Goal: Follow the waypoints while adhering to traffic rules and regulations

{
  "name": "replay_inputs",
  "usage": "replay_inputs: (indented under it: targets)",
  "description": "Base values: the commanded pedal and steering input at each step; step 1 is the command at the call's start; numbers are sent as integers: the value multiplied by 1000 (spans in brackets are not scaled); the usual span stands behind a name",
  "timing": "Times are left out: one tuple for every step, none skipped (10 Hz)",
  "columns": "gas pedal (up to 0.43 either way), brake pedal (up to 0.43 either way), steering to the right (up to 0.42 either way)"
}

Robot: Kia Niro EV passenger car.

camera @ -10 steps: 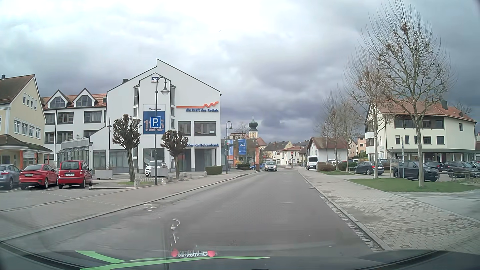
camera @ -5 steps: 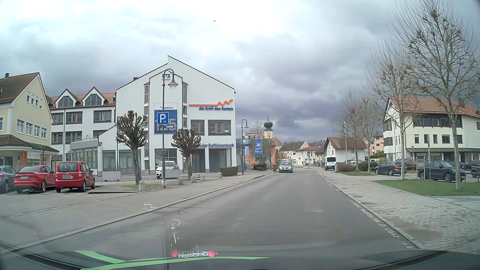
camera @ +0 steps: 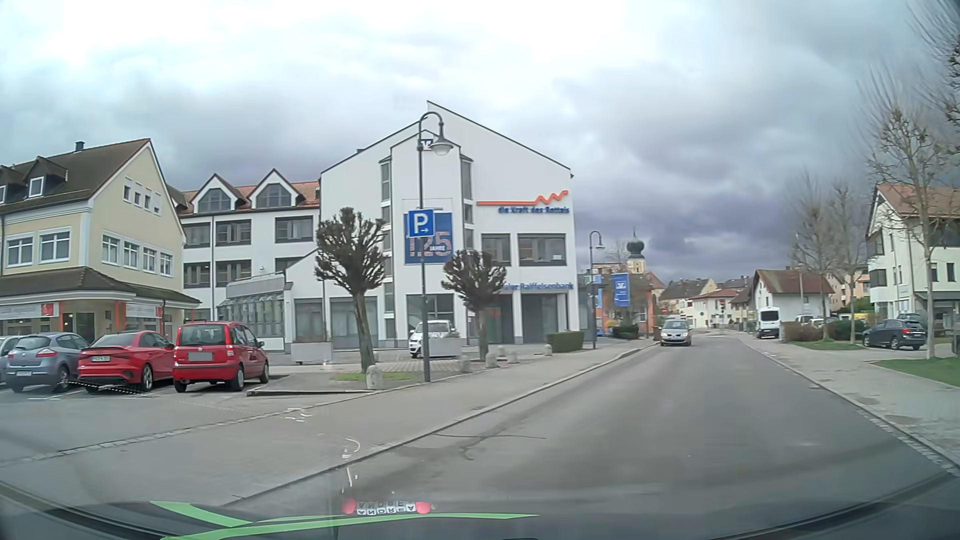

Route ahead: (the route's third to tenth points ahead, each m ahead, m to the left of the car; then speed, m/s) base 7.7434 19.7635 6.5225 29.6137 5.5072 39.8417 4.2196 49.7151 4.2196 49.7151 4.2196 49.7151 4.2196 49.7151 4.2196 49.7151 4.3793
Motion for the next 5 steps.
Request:
replay_inputs:
  targets:
    - [240, 0, -500]
    - [189, 0, -528]
    - [150, 0, -558]
    - [98, 0, -589]
    - [67, 0, -613]
